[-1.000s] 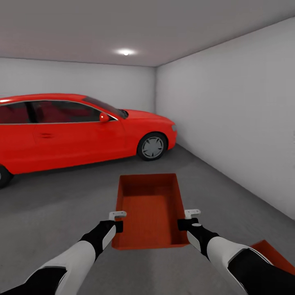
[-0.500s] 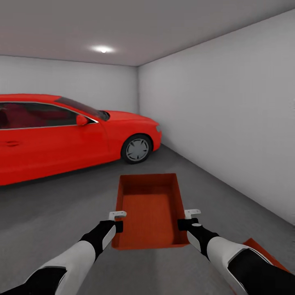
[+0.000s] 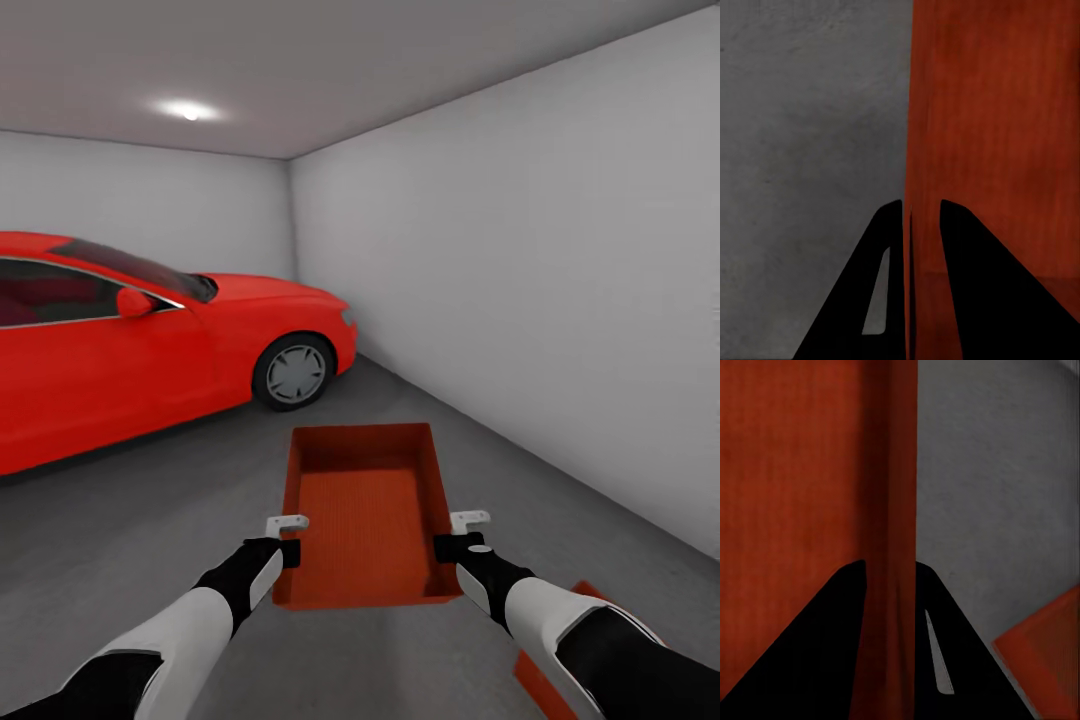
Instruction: Move the two storage containers from the living room to the garage. In the garage, place one container on the floor and stack the other container on top of it (either order is fine).
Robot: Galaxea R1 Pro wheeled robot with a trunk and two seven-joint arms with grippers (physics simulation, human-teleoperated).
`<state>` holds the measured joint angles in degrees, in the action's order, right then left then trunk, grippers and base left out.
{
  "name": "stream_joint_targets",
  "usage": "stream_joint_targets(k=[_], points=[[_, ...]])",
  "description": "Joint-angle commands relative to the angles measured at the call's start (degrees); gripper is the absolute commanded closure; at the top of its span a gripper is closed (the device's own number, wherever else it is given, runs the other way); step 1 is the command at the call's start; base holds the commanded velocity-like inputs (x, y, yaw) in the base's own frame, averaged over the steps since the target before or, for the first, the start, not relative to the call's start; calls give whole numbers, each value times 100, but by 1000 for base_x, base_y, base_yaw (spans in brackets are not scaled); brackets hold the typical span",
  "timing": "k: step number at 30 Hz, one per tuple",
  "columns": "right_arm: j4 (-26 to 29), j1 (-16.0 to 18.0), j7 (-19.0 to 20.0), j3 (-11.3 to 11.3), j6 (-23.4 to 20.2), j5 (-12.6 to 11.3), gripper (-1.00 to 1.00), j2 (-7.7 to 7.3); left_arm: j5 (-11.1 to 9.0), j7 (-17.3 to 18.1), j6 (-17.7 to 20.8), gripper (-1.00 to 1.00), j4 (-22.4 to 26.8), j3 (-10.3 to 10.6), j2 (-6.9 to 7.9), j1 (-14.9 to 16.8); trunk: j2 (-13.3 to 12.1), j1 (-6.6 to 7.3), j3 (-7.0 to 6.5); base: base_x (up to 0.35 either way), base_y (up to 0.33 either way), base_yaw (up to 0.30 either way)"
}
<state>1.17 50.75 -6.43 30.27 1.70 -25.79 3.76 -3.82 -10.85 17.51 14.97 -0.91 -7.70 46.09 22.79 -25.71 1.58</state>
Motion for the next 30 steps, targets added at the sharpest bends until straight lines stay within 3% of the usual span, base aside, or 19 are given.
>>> stream_joint_targets(k=[1, 30], points=[[-125, 9, -25, -86, 32, -111, 100, 2, 168, -93, -19, 100, 33, 38, 15, 3, 13, -7, 12, 323, 0, -250], [-125, 9, -25, -86, 32, -111, 100, 2, 171, -93, -45, 100, 33, 38, 12, 1, 13, -7, 12, 313, 0, -250]])
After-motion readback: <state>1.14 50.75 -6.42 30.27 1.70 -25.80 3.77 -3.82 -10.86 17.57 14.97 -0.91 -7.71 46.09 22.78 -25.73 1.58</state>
